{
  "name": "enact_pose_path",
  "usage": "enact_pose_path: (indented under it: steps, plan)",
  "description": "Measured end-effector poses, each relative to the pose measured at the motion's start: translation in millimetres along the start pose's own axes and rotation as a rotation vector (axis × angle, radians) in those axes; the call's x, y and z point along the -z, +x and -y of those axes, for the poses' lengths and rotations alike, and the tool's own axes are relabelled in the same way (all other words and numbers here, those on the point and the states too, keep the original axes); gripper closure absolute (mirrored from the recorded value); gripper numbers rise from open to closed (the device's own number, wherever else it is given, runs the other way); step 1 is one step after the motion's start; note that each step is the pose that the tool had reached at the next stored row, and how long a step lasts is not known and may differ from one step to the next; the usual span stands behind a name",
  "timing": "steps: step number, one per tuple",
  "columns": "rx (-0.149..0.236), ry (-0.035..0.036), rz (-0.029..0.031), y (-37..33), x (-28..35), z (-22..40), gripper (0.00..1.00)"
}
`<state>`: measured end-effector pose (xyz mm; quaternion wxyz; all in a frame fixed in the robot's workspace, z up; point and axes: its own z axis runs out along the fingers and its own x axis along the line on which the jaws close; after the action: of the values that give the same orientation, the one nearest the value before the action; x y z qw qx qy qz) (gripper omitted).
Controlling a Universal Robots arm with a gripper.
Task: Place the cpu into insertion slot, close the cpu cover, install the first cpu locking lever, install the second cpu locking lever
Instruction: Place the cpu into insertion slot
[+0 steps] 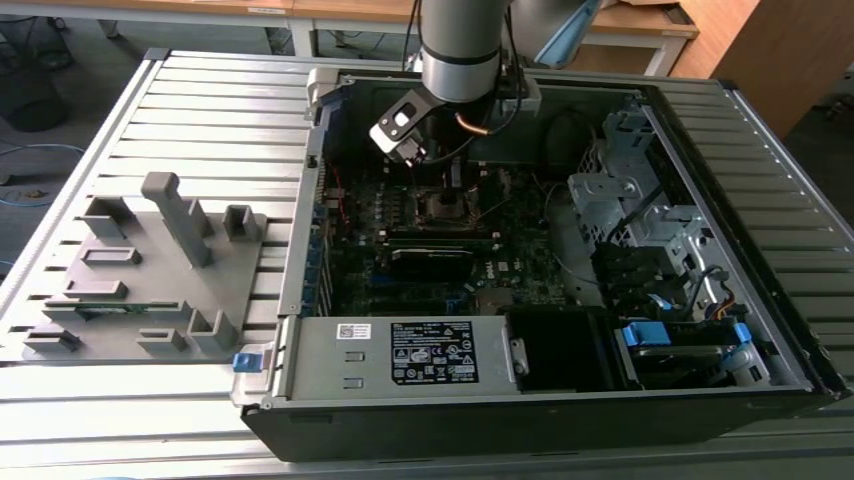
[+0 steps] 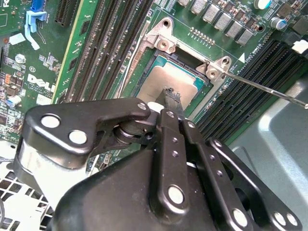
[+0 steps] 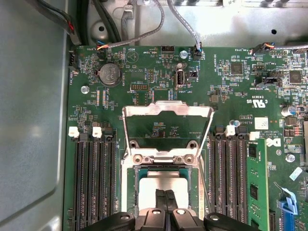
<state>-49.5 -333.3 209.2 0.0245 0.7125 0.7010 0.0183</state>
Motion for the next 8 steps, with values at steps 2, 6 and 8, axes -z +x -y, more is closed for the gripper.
enact_pose_path:
  steps: [2,6,8]
  plan:
    - [0.000,0.0001,0.0001,0.0,0.4,0.0,0.89]
    - [0.000,0.0001,0.0000,0.0,-0.4,0.1,0.89]
    - [0.000,0.0001,0.0001,-0.1,-0.7,0.8,0.89]
